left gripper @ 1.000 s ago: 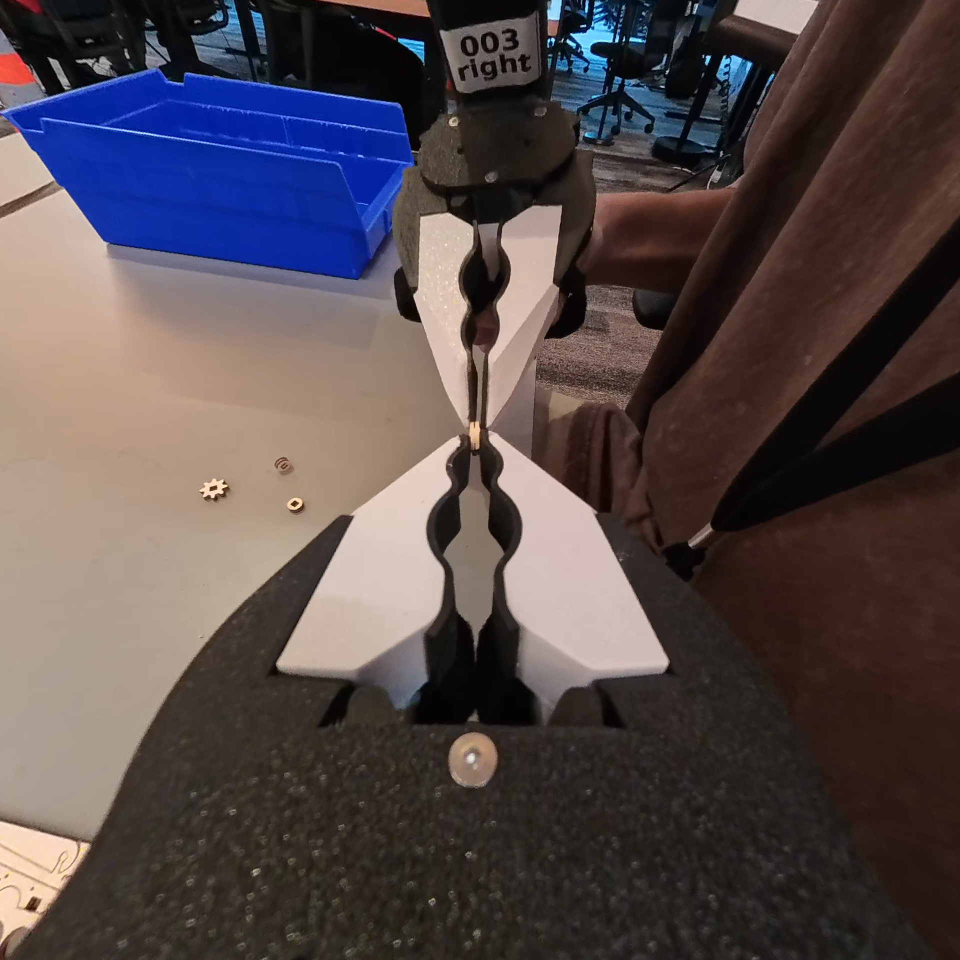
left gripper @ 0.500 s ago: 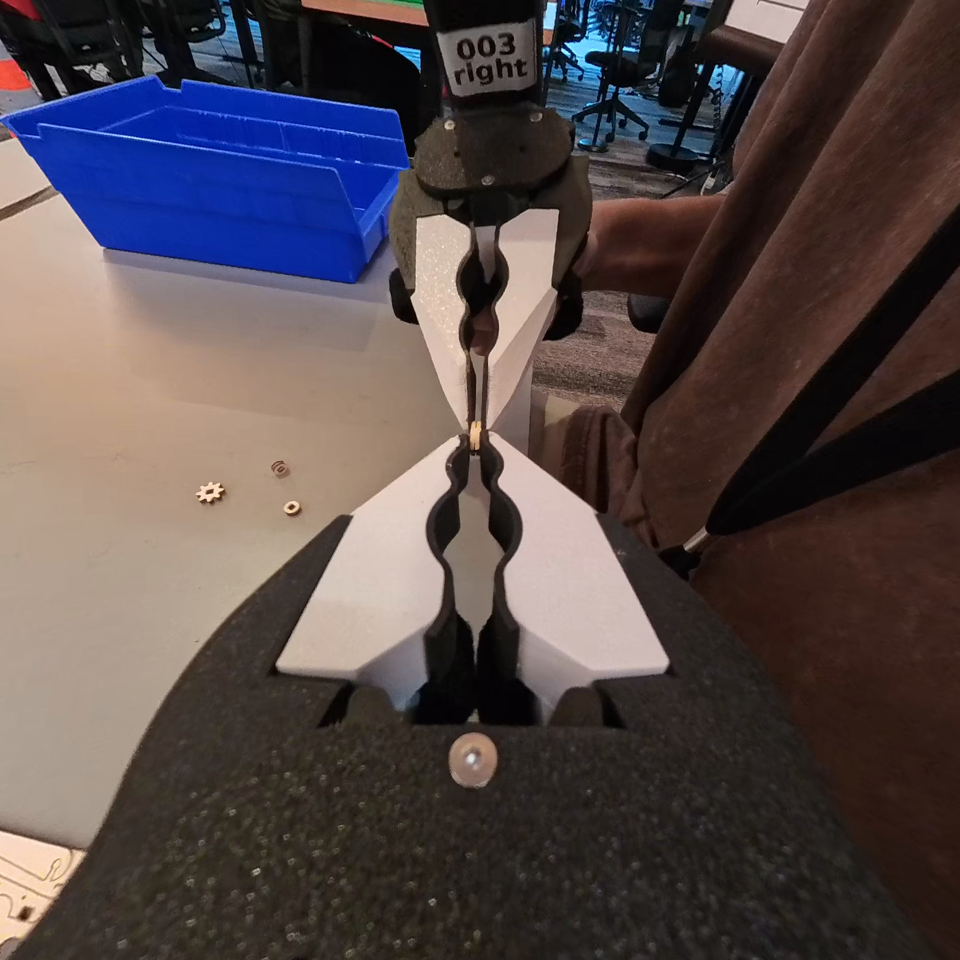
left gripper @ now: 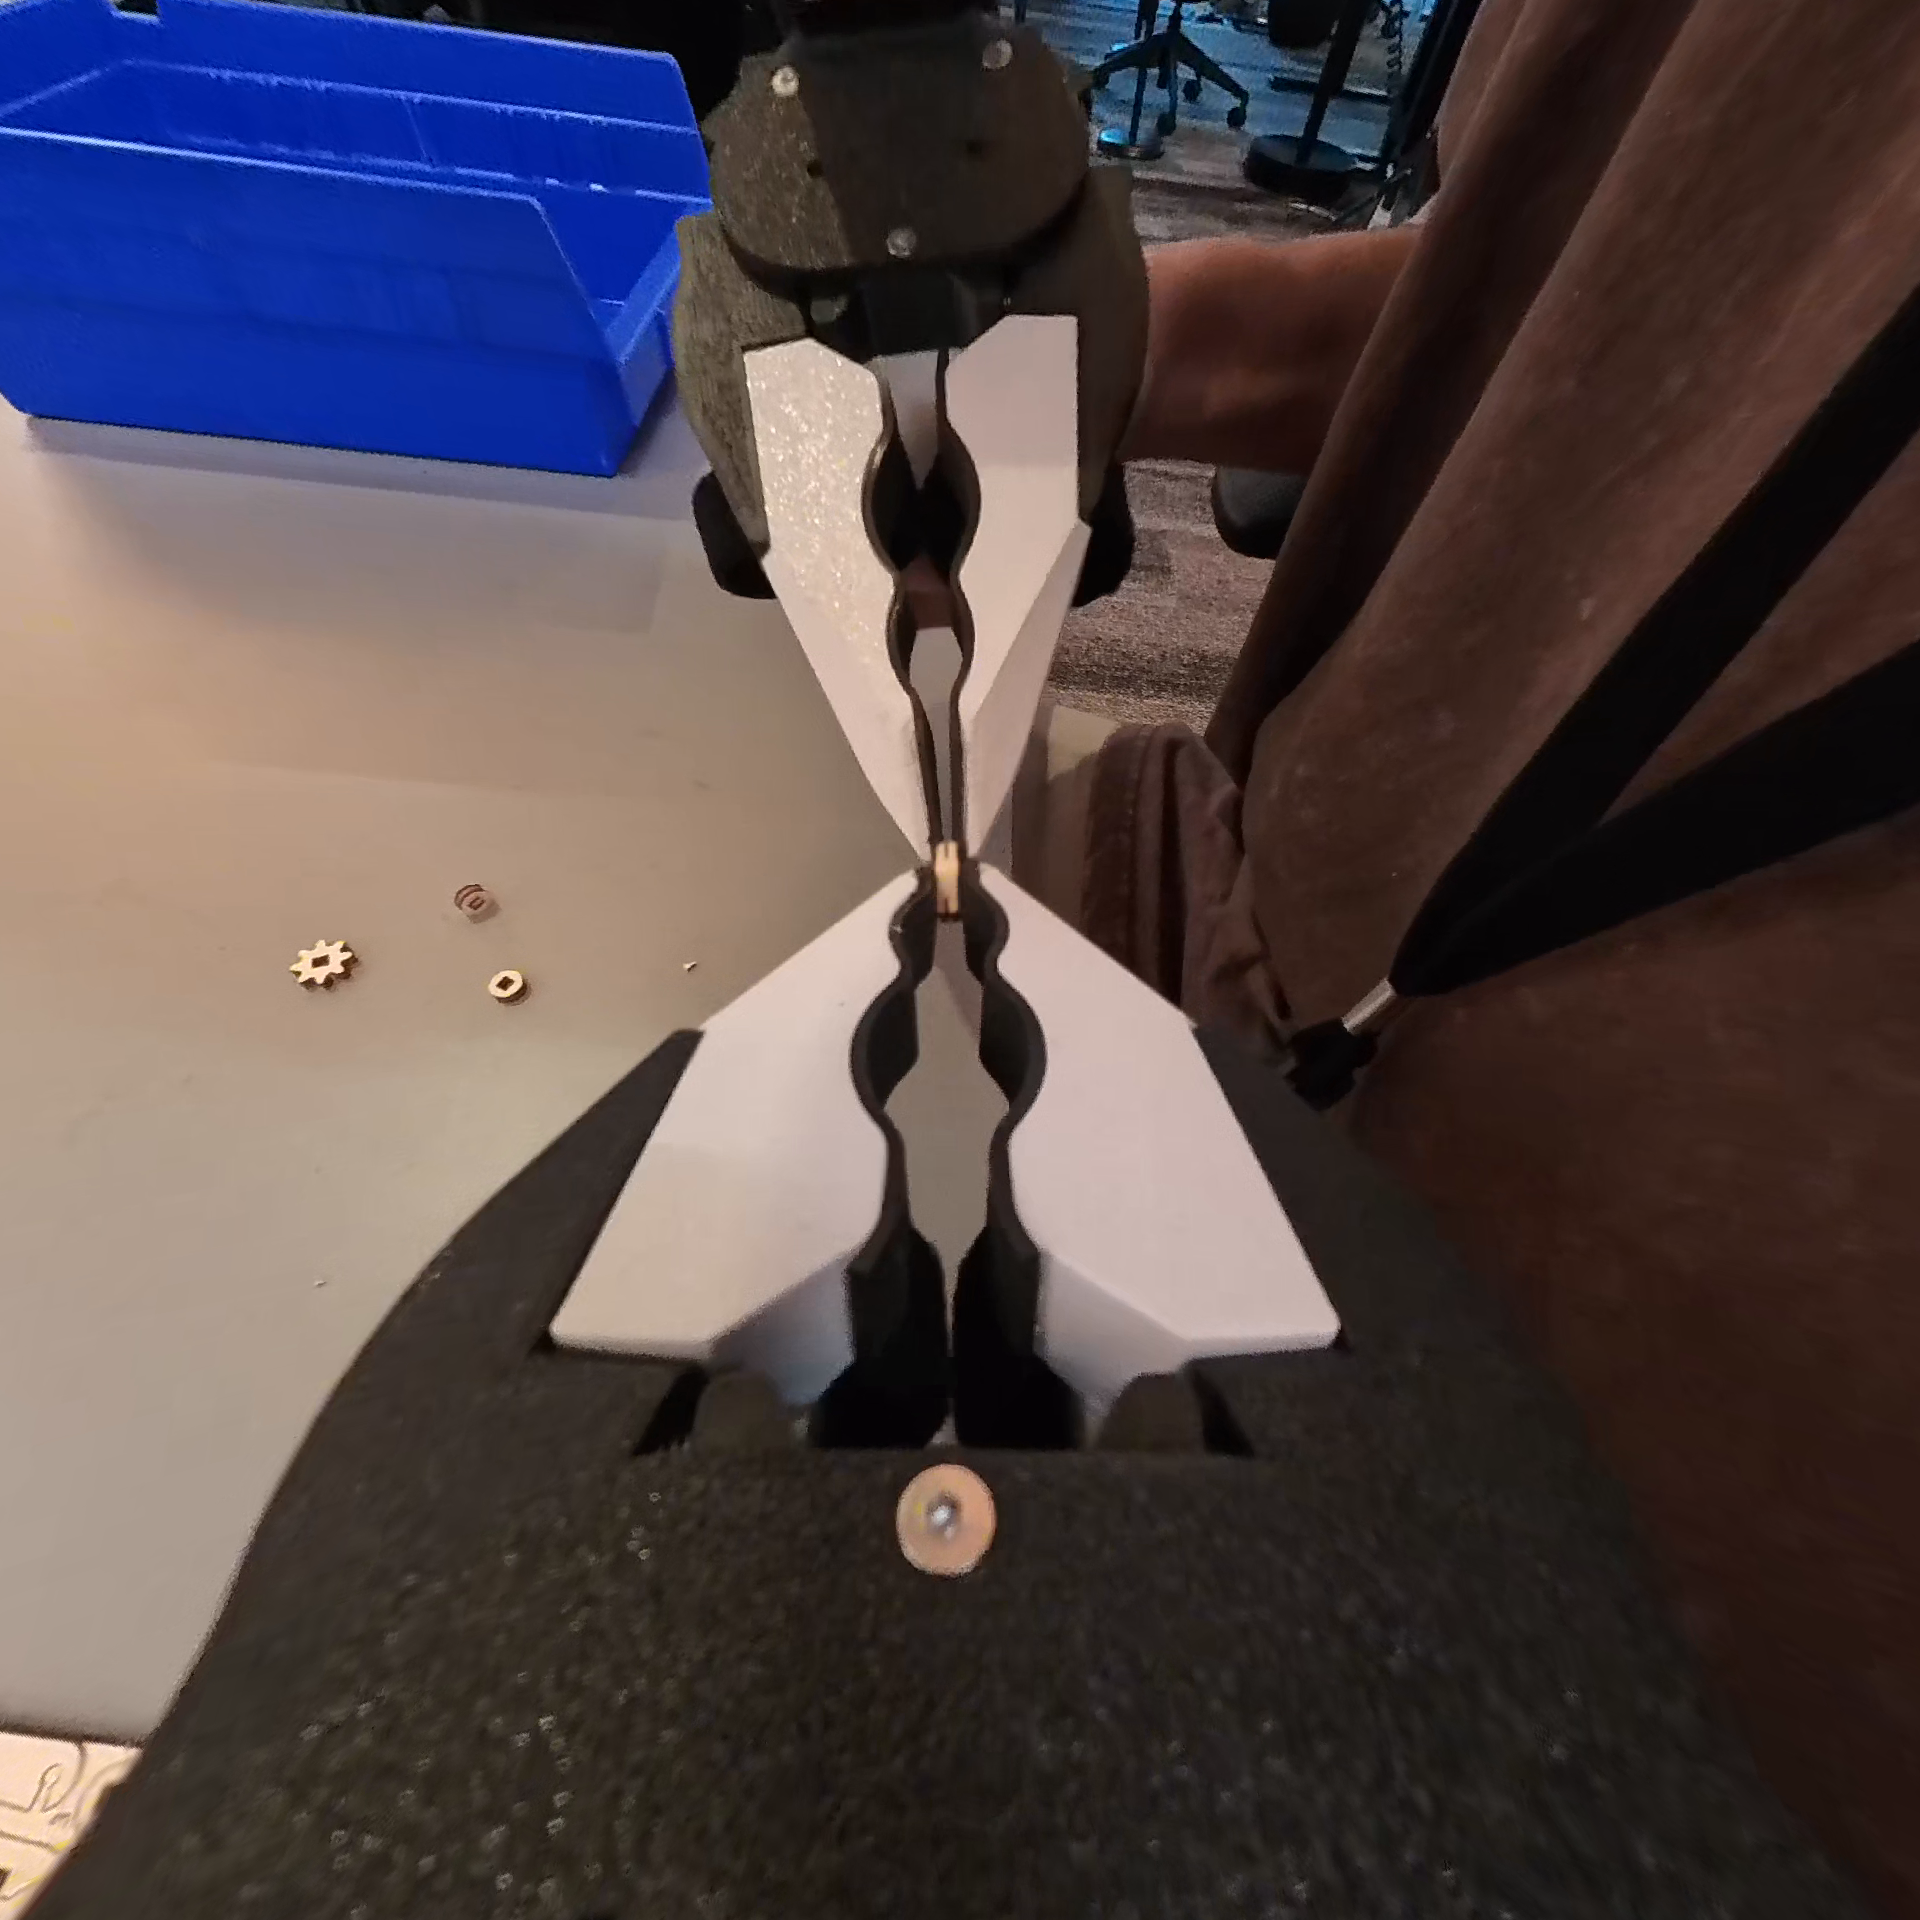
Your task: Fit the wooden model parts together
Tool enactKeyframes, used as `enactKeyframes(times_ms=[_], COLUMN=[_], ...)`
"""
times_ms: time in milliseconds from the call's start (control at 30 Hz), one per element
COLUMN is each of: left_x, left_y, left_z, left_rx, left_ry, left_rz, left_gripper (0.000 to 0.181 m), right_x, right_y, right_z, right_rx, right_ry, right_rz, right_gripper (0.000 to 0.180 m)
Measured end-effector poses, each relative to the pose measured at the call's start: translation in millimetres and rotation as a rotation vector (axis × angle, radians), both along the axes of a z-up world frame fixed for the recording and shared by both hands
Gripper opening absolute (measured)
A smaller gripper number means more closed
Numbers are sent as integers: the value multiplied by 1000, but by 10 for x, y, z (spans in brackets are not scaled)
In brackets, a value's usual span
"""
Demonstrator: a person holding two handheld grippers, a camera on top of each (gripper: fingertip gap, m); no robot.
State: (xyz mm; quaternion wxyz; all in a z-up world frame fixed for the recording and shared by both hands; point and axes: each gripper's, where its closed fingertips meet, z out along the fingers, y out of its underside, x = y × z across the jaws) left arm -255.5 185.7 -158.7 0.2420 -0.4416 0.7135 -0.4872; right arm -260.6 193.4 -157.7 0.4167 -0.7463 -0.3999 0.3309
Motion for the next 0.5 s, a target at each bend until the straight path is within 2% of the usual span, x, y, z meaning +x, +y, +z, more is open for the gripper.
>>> enactKeyframes(times_ms=[500], left_x=[-7], left_y=[19], left_z=[-42], left_rx=[11], left_ry=[8], left_rz=[7], left_gripper=[2], right_x=[-11], right_y=[11], right_z=[-44], right_rx=[-13], right_ry=[-37], right_rz=[-3], right_gripper=[3])
